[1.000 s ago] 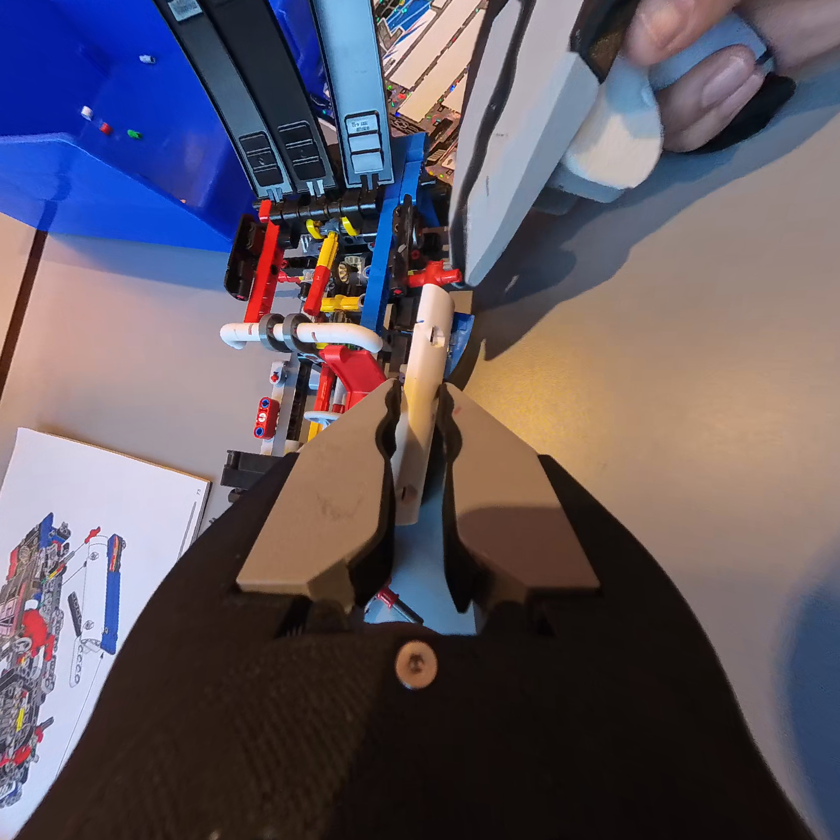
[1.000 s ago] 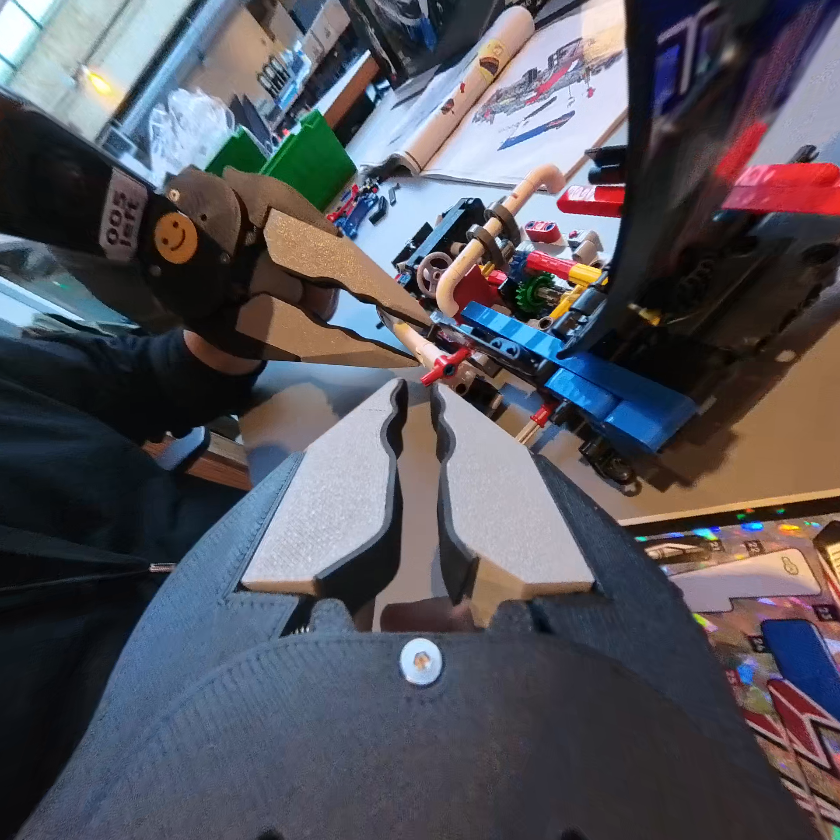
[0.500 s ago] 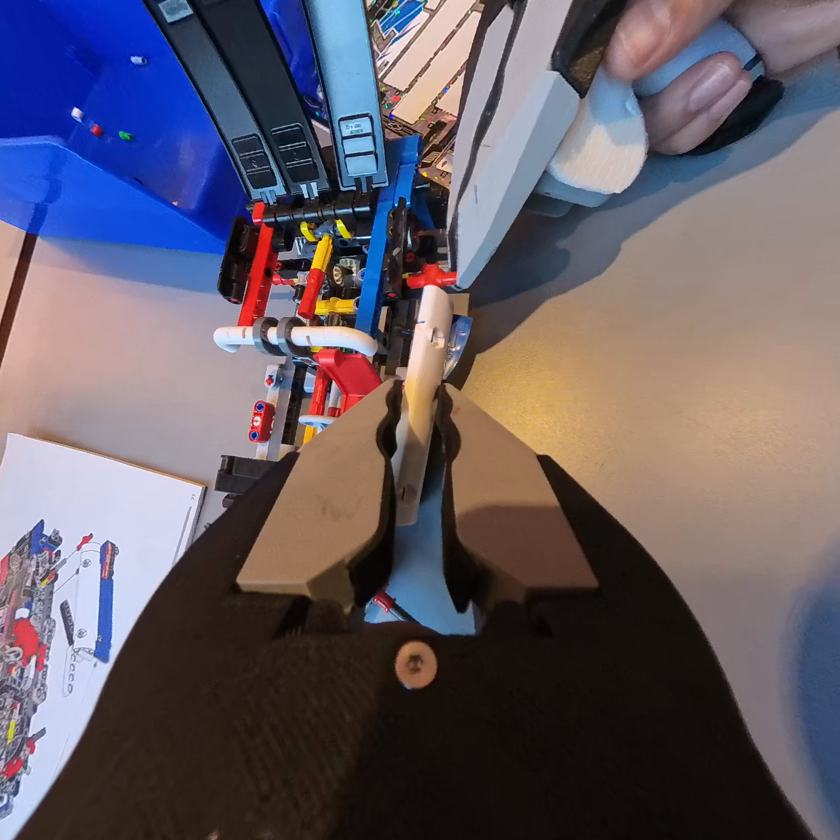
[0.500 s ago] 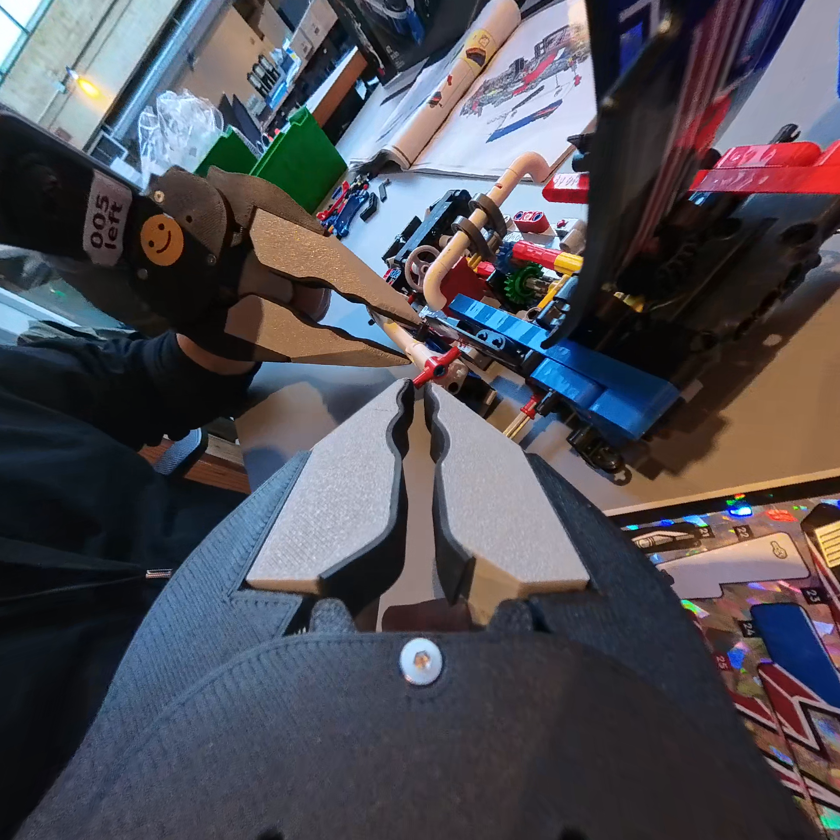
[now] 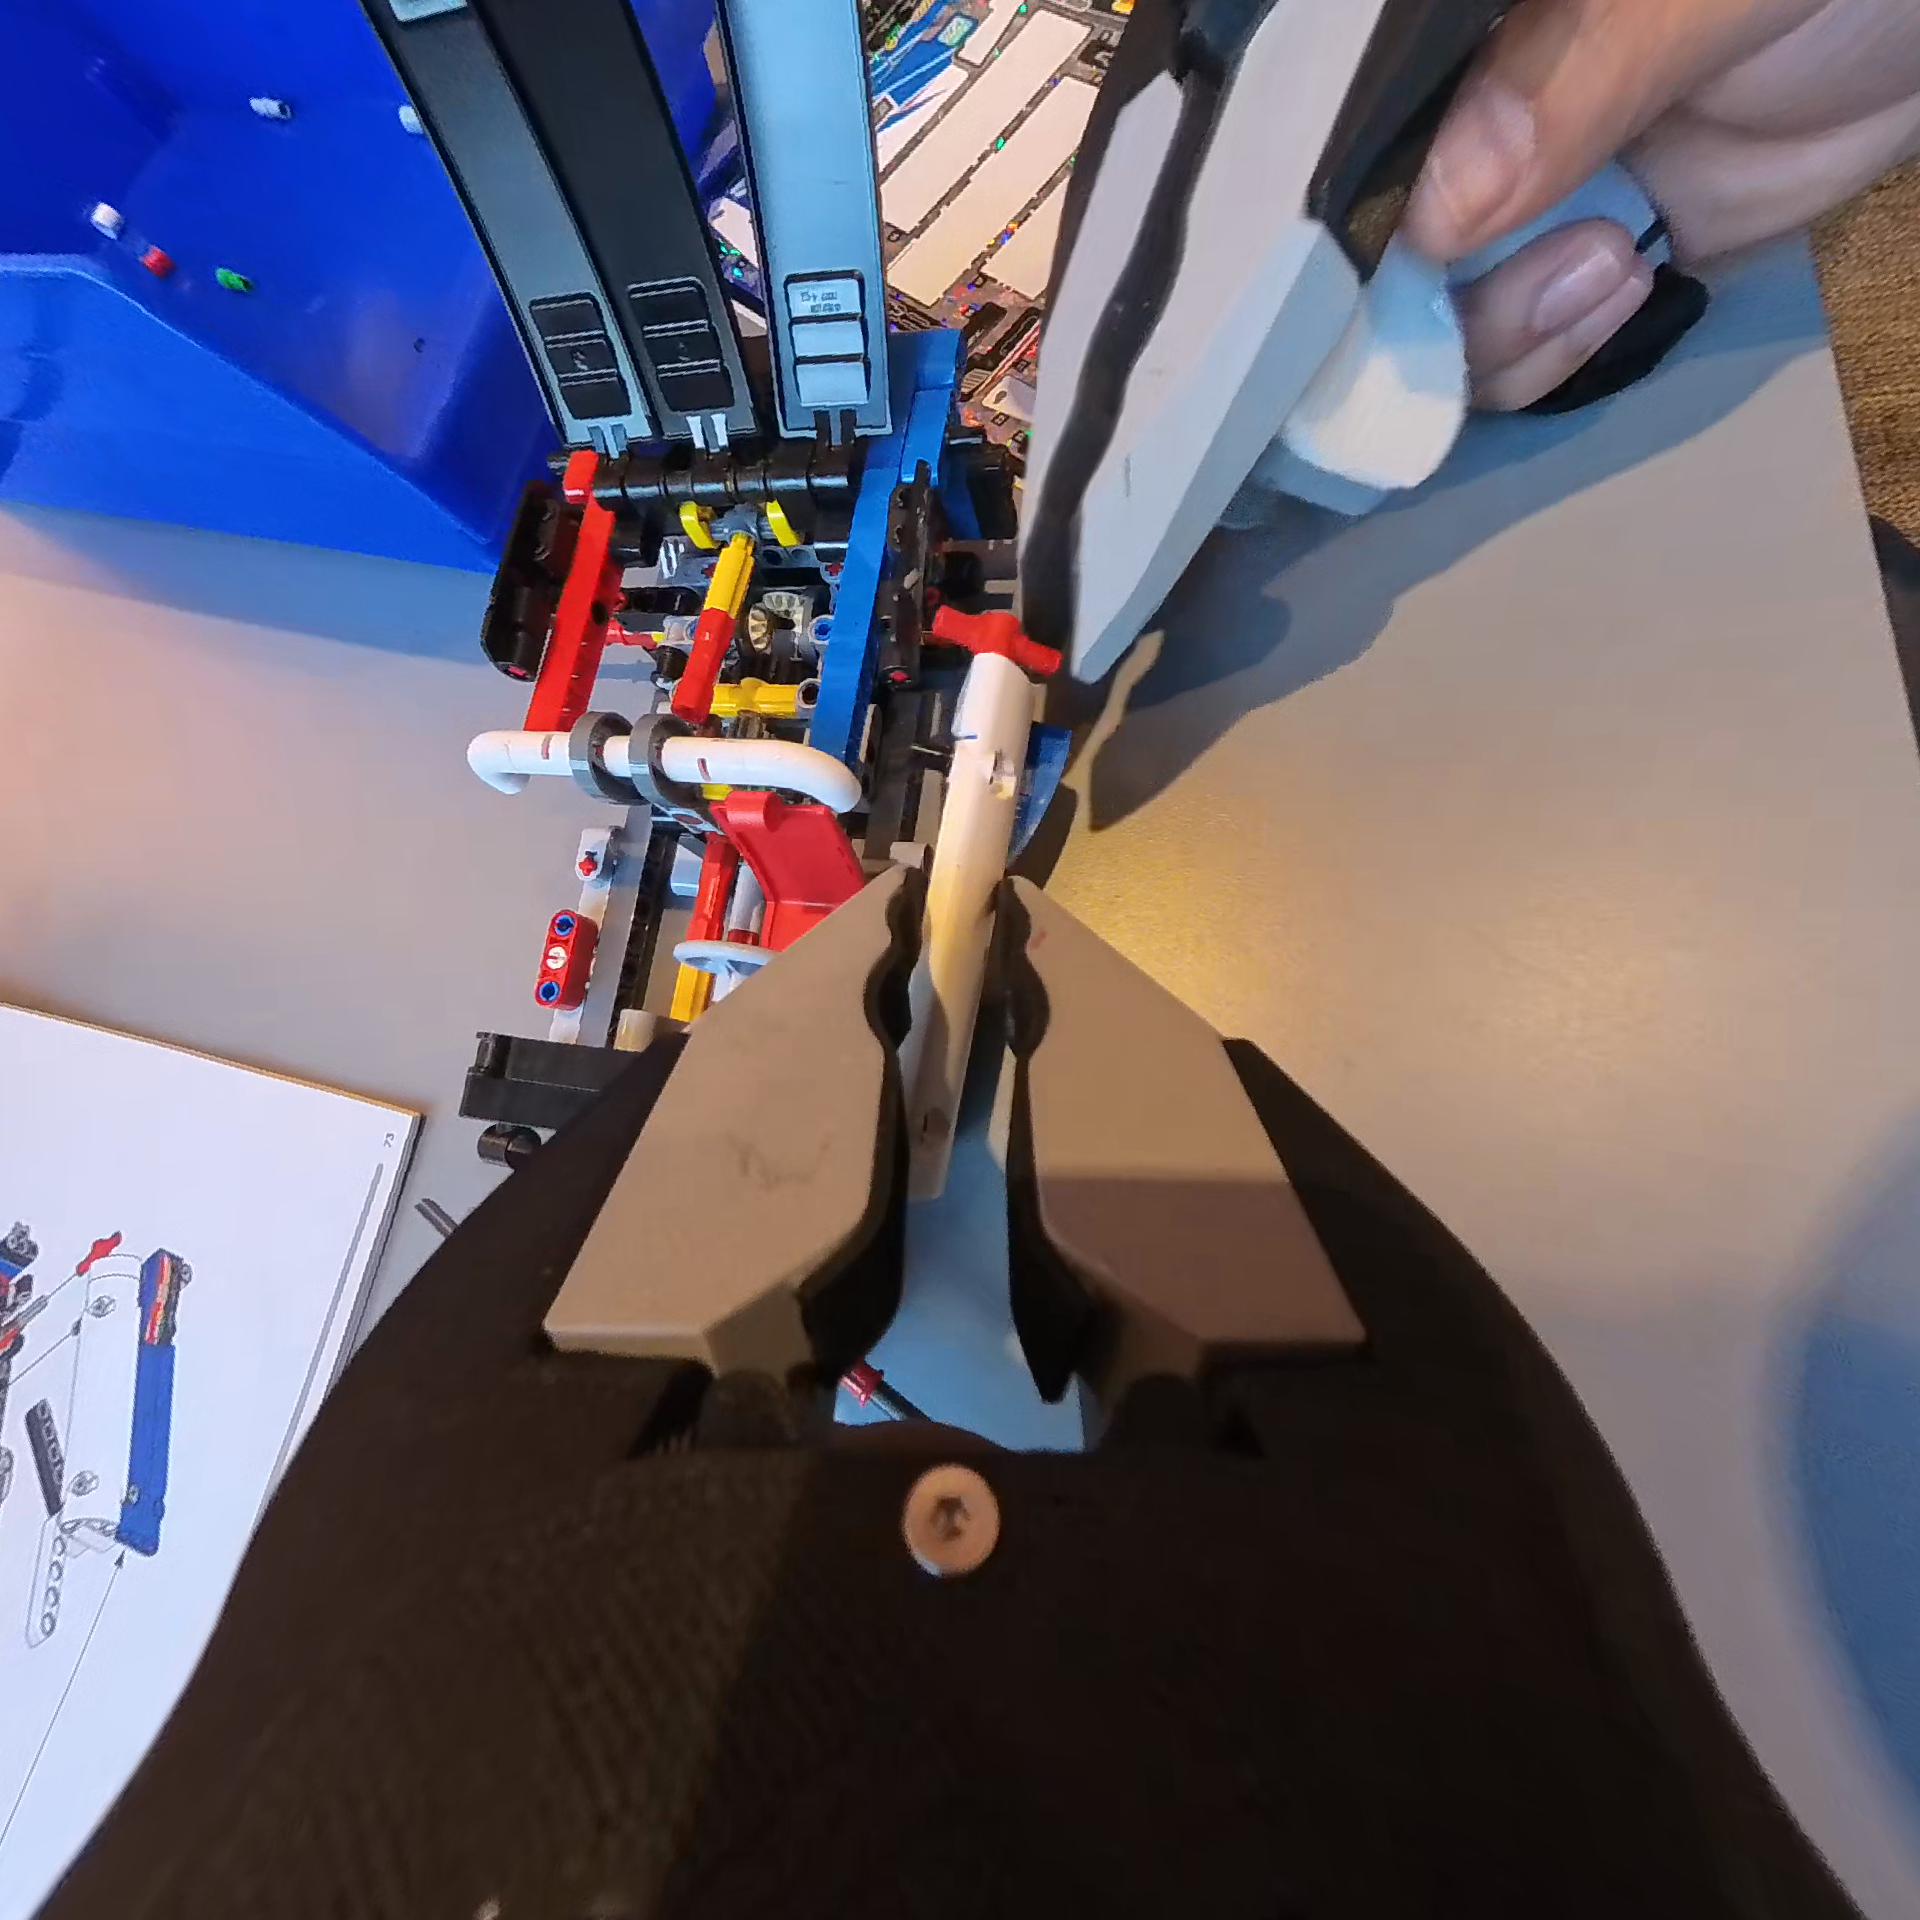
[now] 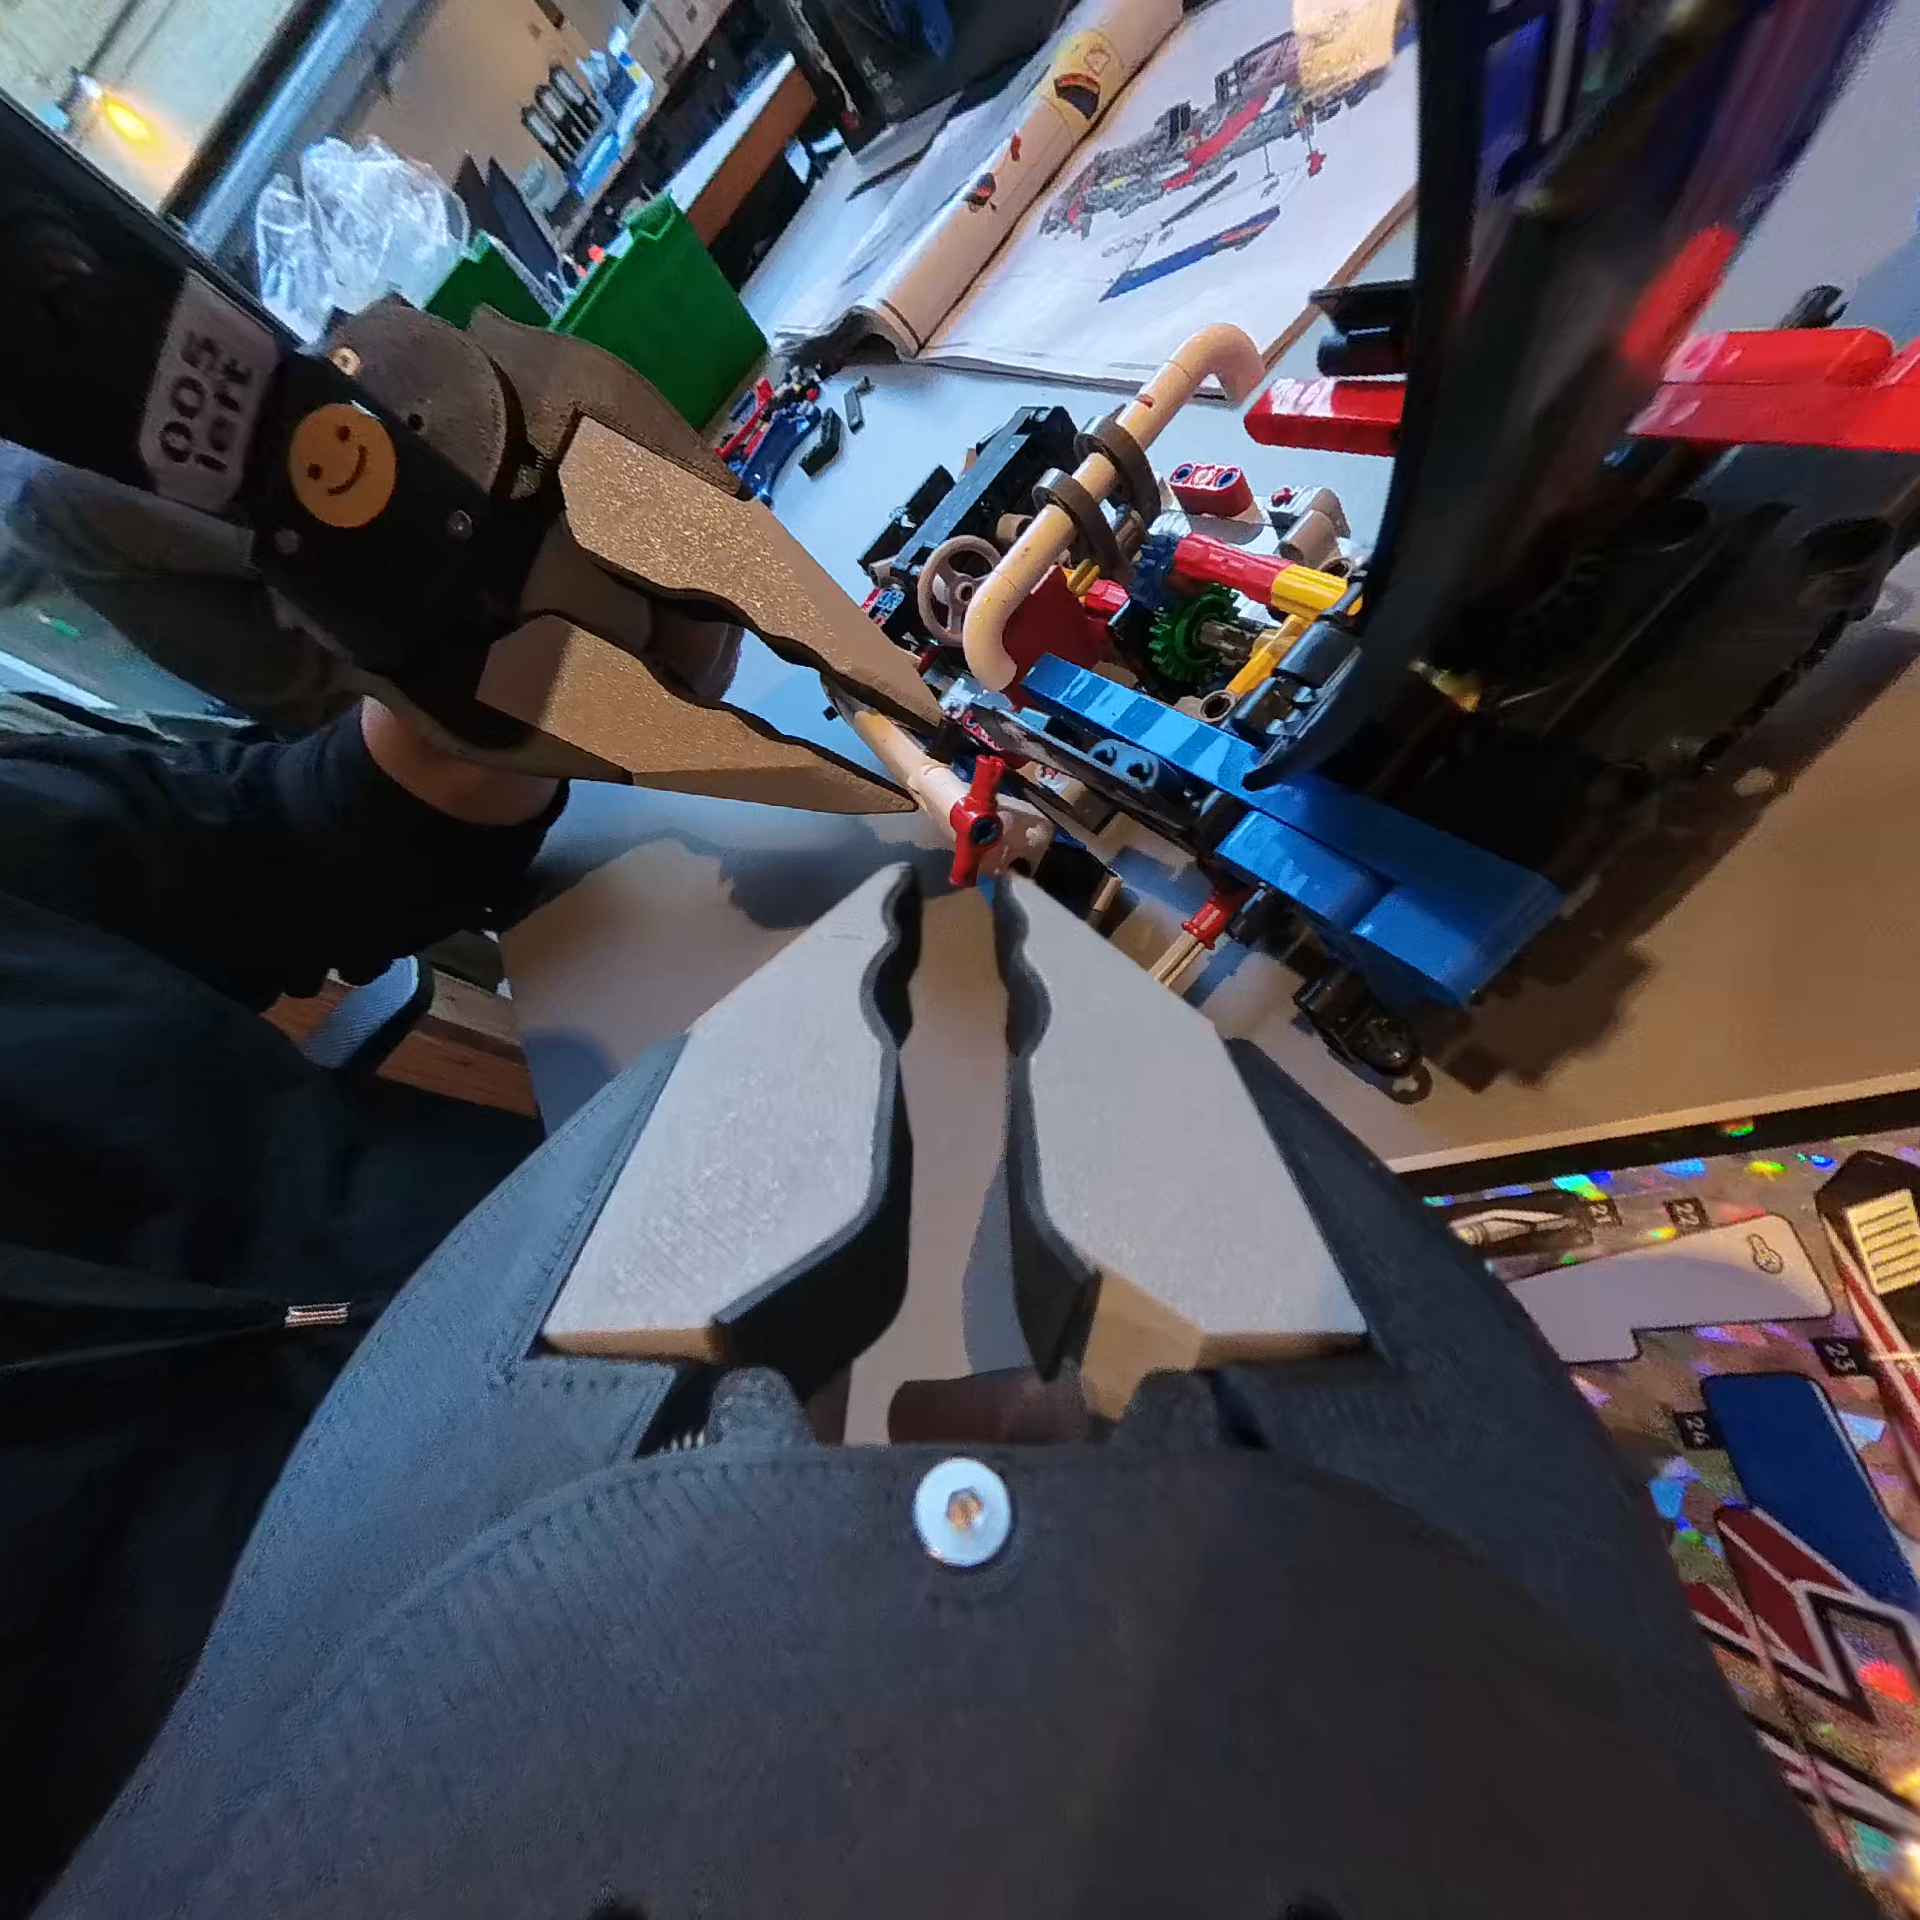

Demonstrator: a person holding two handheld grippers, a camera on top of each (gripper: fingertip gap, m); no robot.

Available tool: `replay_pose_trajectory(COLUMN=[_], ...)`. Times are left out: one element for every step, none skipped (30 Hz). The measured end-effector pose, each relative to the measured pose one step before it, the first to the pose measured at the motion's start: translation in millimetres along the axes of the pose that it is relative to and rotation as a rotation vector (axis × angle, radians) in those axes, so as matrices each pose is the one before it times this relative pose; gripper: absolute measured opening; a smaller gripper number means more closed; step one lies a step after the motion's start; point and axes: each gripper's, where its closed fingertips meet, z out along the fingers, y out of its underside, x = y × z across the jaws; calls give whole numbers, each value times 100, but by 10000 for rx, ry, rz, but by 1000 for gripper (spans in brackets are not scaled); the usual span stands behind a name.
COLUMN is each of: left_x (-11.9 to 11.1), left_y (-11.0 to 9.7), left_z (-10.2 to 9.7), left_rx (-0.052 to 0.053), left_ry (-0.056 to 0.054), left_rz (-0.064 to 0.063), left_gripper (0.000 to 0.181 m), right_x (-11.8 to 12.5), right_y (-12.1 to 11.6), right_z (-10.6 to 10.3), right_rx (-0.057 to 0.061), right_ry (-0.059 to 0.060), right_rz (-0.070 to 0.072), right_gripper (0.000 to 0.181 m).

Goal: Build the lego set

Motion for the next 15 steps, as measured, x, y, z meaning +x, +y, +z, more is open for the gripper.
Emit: replay_pose_trajectory(left_x=[-17,-28,-39,14,17,-5,14,10,-4,-9,9,35,27,19,47], left_y=[3,-5,-3,-3,0,1,-1,10,-5,2,-2,15,-4,10,2], left_z=[-3,-12,-18,2,6,-2,-3,-1,1,14,11,-8,-20,-22,-21], left_rx=[-1,4,12,19,19,8,-3,-13,-13,-16,-28,-37,-37,-32,-25], left_ry=[1,3,0,22,21,11,33,41,32,39,47,53,37,27,41], left_rz=[-38,-28,-28,-37,-10,6,-1,-4,-12,-15,-17,-3,-8,-26,-26], left_gripper=[11,11,11,11,11,11,11,11,11,11,11,11,11,11,10], right_x=[-90,-119,-94,-87,-86,-46,40,91,48,9,-26,-130,-211,-282,-295], right_y=[-126,-122,-78,-16,34,108,138,123,54,-64,-205,-370,-459,-468,-418], right_z=[-143,-169,-162,-160,-170,-186,-192,-225,-244,-233,-241,-217,-160,-64,43], right_rx=[115,115,89,46,-3,-63,-112,-123,-94,-47,18,77,47,-72,-210], right_ry=[-109,-101,-55,8,67,140,238,295,270,238,199,142,80,17,15], right_rz=[38,10,-44,-118,-207,-307,-401,-446,-425,-365,-331,-328,-336,-388,-493], right_gripper=[15,18,20,20,20,21,21,21,21,21,21,22,22,22,23])
